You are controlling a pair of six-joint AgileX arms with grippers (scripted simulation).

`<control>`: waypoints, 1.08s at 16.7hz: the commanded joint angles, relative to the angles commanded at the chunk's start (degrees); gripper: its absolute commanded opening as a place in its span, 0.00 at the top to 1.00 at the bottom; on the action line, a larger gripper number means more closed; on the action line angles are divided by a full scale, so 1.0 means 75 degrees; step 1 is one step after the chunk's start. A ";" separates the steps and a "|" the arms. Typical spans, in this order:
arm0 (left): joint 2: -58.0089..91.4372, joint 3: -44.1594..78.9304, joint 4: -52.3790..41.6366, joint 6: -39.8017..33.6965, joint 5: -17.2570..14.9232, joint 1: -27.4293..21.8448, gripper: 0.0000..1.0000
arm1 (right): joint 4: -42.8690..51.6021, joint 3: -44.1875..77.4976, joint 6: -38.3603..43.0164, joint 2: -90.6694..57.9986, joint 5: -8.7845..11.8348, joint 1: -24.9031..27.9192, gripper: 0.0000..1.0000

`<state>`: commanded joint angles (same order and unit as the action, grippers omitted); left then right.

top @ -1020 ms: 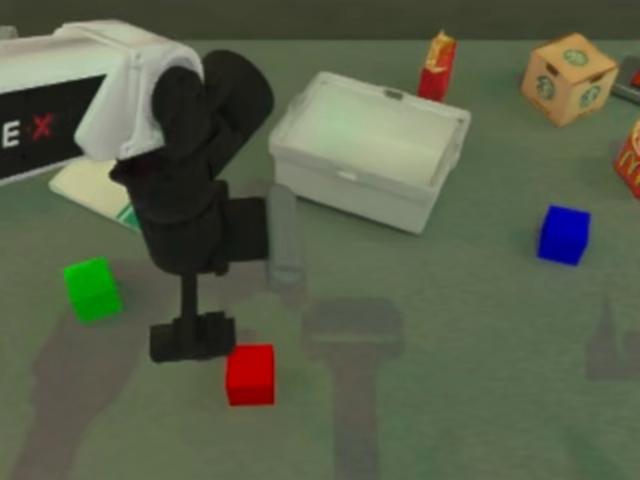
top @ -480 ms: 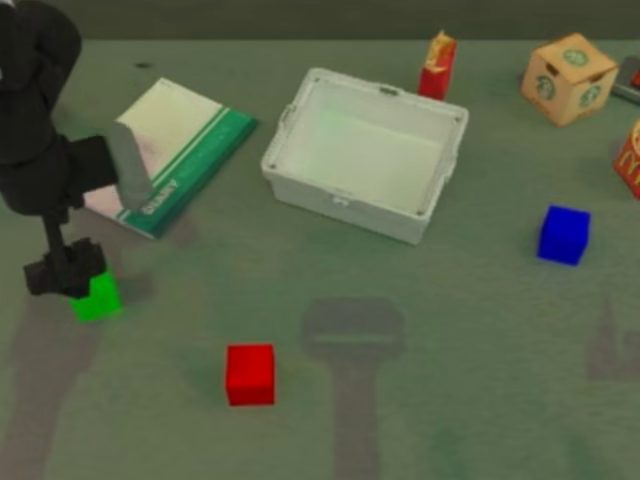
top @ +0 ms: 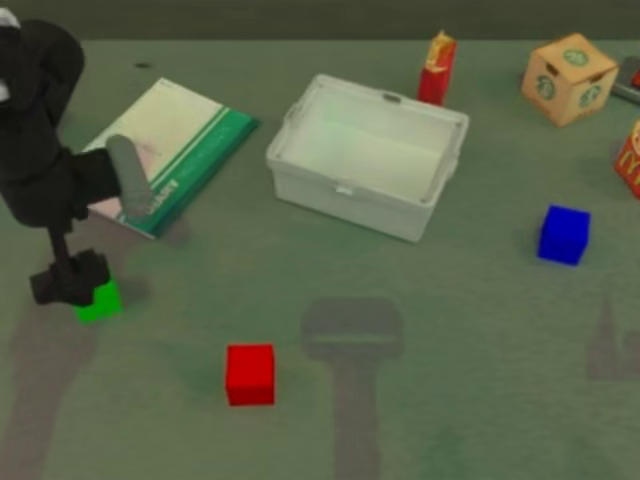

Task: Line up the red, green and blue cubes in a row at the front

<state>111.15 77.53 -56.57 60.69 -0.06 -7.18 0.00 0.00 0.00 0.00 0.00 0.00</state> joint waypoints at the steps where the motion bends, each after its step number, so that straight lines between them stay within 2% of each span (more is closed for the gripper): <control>1: 0.0137 -0.0163 0.0321 0.0006 -0.0001 0.0004 0.00 | 0.0000 0.0000 0.0000 0.0000 0.0000 0.0000 0.00; 6: 0.0809 -0.0958 0.1820 0.0039 -0.0005 0.0022 0.00 | 0.0000 0.0000 0.0000 0.0000 0.0000 0.0000 0.00; 11: 0.0883 -0.1039 0.1947 0.0044 -0.0006 0.0025 0.00 | 0.0000 0.0000 0.0000 0.0000 0.0000 0.0000 0.00; 18: 0.0883 -0.1039 0.1947 0.0044 -0.0006 0.0025 0.53 | 0.0000 0.0000 0.0000 0.0000 0.0000 0.0000 0.00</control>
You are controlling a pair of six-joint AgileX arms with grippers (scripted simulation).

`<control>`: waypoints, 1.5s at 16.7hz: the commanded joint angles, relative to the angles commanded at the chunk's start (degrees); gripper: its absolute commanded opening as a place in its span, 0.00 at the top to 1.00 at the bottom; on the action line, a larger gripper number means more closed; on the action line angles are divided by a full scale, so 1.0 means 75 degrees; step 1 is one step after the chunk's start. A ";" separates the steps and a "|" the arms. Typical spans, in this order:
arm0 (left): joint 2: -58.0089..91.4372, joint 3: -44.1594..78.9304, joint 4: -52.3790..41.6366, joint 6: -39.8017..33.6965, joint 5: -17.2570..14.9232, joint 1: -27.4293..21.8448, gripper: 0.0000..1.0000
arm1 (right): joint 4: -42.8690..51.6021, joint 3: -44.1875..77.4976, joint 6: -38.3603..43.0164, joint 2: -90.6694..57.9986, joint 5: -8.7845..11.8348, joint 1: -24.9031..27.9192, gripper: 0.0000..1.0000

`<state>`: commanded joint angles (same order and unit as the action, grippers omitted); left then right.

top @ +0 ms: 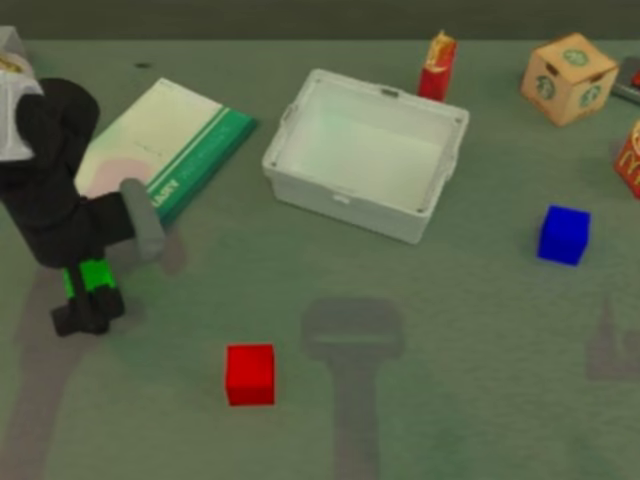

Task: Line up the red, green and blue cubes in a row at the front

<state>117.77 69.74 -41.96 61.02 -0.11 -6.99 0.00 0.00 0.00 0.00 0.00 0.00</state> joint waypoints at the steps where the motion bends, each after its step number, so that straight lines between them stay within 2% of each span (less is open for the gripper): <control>1: 0.0000 0.0000 0.0000 0.0000 0.0000 0.0000 0.60 | 0.0000 0.0000 0.0000 0.0000 0.0000 0.0000 0.00; 6: 0.0000 0.0000 0.0000 0.0000 0.0000 0.0000 0.98 | 0.0000 0.0000 0.0000 0.0000 0.0000 0.0000 0.00; 7: 0.0000 0.0000 0.0000 0.0000 0.0000 0.0000 1.00 | 0.0000 0.0000 0.0000 0.0000 0.0000 0.0000 0.00; 14: 0.0000 0.0000 0.0000 0.0000 0.0000 0.0000 1.00 | 0.0000 0.0000 0.0000 0.0000 0.0000 0.0000 0.00; 15: -0.0316 0.0058 -0.0304 -0.0136 -0.0118 -0.0022 1.00 | 0.0000 0.0000 0.0000 0.0000 0.0000 0.0000 0.00; 18: -0.0429 0.0282 -0.0625 -0.0112 -0.0117 -0.0009 1.00 | 0.0000 0.0000 0.0000 0.0000 0.0000 0.0000 0.00; 22: -0.0900 0.0929 -0.1879 -0.0131 -0.0113 0.0078 1.00 | 0.0000 0.0000 0.0000 0.0000 0.0000 0.0000 0.00; 25: -0.1146 0.1188 -0.2264 -0.0160 -0.0113 0.0119 1.00 | 0.0000 0.0000 0.0000 0.0000 0.0000 0.0000 0.00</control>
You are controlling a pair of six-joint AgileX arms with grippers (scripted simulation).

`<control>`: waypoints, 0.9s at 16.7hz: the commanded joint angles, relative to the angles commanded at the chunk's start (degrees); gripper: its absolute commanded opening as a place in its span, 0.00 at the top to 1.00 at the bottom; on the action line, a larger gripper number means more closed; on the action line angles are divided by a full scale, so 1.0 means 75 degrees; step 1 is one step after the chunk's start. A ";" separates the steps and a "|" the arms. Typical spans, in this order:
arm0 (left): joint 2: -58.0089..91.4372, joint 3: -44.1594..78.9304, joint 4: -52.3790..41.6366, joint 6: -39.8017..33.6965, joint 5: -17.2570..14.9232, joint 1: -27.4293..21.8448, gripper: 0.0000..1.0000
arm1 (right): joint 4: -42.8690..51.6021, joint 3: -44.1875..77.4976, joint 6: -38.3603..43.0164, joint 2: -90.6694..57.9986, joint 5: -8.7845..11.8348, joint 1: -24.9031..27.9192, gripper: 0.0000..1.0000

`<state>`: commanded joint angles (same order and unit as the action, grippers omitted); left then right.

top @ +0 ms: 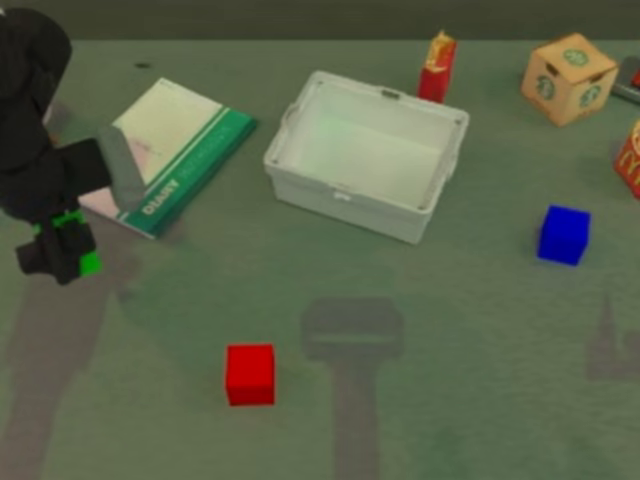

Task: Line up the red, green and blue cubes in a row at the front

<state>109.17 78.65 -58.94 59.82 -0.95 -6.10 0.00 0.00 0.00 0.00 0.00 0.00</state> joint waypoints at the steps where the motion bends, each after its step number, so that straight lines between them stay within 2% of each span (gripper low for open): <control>1: 0.0000 0.0000 0.0000 0.0000 0.0000 0.0000 1.00 | 0.0000 0.0000 0.0000 0.0000 0.0000 0.0000 0.00; 5: 0.0060 0.0030 -0.0005 -0.0031 0.0004 -0.0154 1.00 | 0.0000 0.0000 0.0000 0.0000 0.0000 0.0000 0.00; 7: 0.0140 0.0175 -0.0090 -0.0202 0.0009 -0.0583 1.00 | 0.0000 0.0000 0.0000 0.0000 0.0000 0.0000 0.00; 10: 0.0288 0.0472 -0.0282 -0.0665 0.0021 -0.1792 1.00 | 0.0000 0.0000 0.0000 0.0000 0.0000 0.0000 0.00; 15: 0.0484 0.0994 -0.0616 -0.1689 0.0033 -0.4410 1.00 | 0.0000 0.0000 0.0000 0.0000 0.0000 0.0000 0.00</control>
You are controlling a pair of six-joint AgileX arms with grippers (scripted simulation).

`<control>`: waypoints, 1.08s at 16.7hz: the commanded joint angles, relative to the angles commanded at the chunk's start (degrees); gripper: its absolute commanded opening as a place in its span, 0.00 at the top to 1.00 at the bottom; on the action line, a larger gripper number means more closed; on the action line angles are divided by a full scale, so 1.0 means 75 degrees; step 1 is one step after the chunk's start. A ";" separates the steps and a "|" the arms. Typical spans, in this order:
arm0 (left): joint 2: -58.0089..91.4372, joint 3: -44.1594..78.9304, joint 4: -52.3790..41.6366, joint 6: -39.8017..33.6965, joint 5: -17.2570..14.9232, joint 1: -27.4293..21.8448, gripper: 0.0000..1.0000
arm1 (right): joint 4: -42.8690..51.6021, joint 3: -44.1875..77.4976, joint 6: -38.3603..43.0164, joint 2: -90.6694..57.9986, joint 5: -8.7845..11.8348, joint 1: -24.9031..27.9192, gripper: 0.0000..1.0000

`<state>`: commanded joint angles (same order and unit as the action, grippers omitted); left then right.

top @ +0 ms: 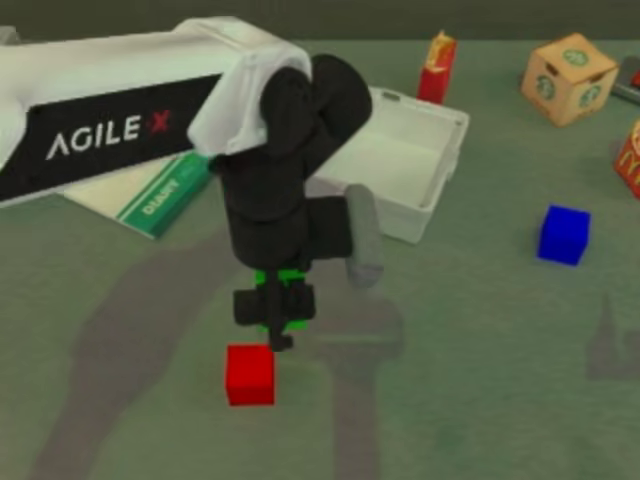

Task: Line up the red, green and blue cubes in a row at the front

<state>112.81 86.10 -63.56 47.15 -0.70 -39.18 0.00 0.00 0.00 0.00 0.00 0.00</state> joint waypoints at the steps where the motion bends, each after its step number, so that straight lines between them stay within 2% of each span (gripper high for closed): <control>1: 0.0011 0.0086 -0.0042 -0.0188 0.0005 -0.0398 1.00 | 0.0000 0.0000 0.0000 0.0000 0.0000 0.0000 0.00; 3: 0.0002 0.0211 -0.0089 -0.0484 0.0018 -0.0942 1.00 | 0.0000 0.0000 0.0000 0.0000 0.0000 0.0000 0.00; 5: -0.0020 0.0259 -0.0099 -0.0624 0.0027 -0.1164 1.00 | 0.0000 0.0000 0.0000 0.0000 0.0000 0.0000 0.00; 11: 0.0024 0.0138 0.0042 -0.0611 0.0021 -0.1146 1.00 | 0.0000 0.0000 0.0000 0.0000 0.0000 0.0000 0.00; 18: 0.0663 -0.0870 0.1730 -0.0644 0.0021 -0.1191 1.00 | 0.0000 0.0000 0.0000 0.0000 0.0000 0.0000 0.00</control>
<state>117.78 79.58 -50.59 42.32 -0.55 -48.11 0.00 0.00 0.00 0.00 0.00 0.00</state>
